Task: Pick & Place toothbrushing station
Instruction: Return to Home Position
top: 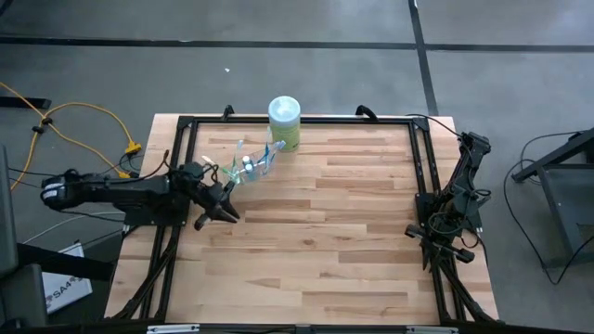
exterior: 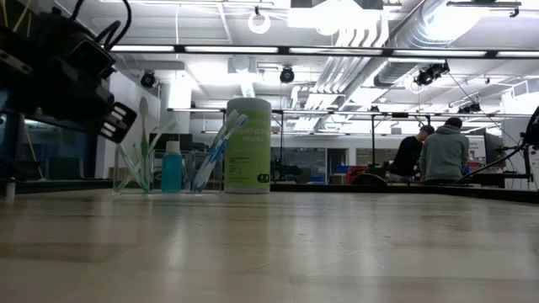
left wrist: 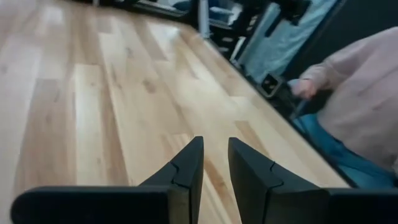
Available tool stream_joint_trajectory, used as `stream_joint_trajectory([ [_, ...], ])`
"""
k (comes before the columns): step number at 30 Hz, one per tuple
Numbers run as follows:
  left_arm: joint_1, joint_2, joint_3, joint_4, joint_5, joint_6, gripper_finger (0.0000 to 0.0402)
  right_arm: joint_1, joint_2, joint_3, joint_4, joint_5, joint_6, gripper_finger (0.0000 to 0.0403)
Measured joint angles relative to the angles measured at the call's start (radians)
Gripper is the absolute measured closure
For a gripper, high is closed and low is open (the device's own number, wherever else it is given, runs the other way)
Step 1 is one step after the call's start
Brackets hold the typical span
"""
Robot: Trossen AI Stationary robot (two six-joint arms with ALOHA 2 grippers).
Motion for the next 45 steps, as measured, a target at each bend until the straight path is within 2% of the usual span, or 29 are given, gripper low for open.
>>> stream_joint_trajectory([
  [4, -0.146, 0.001, -0.001, 0.0, -0.191, -0.033, 0.033, 0.0, 0.0, 0.0, 0.0, 0.0, 0.0, 0.0347],
  [11, -0.46, -0.001, -0.001, -0.008, -0.61, -0.057, 0.033, 0.0, 0.0, 0.0, 0.0, 0.0, 0.0, 0.0347],
  [15, -0.593, -0.002, -0.001, -0.049, -0.737, -0.01, 0.033, 0.0, 0.0, 0.0, 0.0, 0.0, 0.0, 0.0347],
  [19, -0.646, -0.019, -0.001, -0.083, -0.757, 0.057, 0.033, 0.0, 0.0, 0.0, 0.0, 0.0, 0.0, 0.0347],
  [25, -0.642, -0.099, -0.001, -0.229, -0.757, 0.032, 0.033, 0.0, 0.0, 0.0, 0.0, 0.0, 0.0, 0.0347],
  [34, -0.642, -0.253, 0.002, -0.363, -0.762, 0.032, 0.033, 0.0, 0.0, 0.0, 0.0, 0.0, 0.0, 0.0347],
  [45, -0.642, -0.28, 0.033, -0.442, -0.768, 0.045, 0.033, 0.0, 0.0, 0.0, 0.0, 0.0, 0.0, 0.0347],
])
